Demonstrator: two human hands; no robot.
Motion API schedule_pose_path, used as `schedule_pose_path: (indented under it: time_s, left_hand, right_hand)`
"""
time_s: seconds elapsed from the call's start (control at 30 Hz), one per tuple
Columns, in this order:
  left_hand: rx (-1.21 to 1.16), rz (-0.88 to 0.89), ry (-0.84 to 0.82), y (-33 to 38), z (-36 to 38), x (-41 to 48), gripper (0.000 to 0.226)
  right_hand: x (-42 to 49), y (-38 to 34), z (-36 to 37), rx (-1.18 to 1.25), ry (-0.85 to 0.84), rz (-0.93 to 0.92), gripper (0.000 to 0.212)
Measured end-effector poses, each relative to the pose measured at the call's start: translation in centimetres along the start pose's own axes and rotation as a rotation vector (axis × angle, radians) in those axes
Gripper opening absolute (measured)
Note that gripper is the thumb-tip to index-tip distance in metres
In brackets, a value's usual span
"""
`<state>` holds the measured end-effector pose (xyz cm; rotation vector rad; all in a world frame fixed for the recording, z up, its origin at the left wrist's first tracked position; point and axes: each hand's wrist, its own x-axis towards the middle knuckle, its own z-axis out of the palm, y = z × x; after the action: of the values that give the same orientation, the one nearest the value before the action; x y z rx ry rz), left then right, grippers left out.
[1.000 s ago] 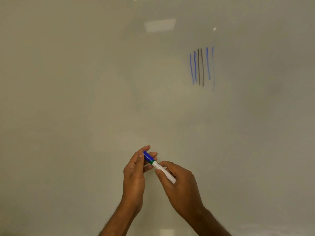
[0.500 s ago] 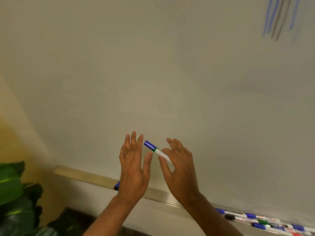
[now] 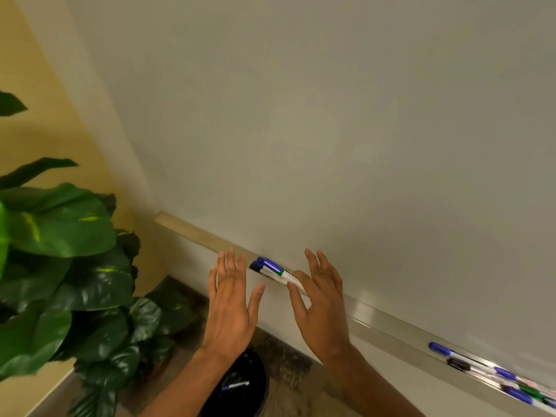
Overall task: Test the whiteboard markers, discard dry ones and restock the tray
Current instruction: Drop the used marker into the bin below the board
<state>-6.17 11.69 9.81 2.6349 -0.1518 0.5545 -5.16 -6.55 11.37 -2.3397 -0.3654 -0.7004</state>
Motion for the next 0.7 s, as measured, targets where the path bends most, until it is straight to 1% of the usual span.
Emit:
schedule_pose_path:
  time_s: [0.1, 0.23, 0.33, 0.57, 0.7]
  left_hand:
    - [0.030, -0.042, -0.051, -2.8, 1.2, -2.0, 0.069]
    - [0.077, -0.076, -0.105, -6.2, 3.2, -4.4, 0.068]
    - [0.112, -0.094, -0.142, -8.2, 4.7, -5.9, 0.068]
    - [0.146, -0.162, -0.220, -13.6, 8.7, -9.5, 0.066]
    - [0.180, -0.191, -0.280, -16.5, 11.2, -11.6, 0.065]
  right_hand:
    - [-1.7, 0.2, 3.2, 0.013, -0.055, -0.004, 0.030]
    - [-4.1, 1.0, 7.3, 0.006, -0.148, 0.001, 0.021]
    - [-5.7, 1.7, 10.2, 0.010, -0.195, 0.010, 0.021]
    - [-9.8, 3.7, 17.0, -0.018, -0.340, 0.057, 0.029]
    - [-12.7, 4.8, 20.6, -0.072, -0.417, 0.059, 0.036]
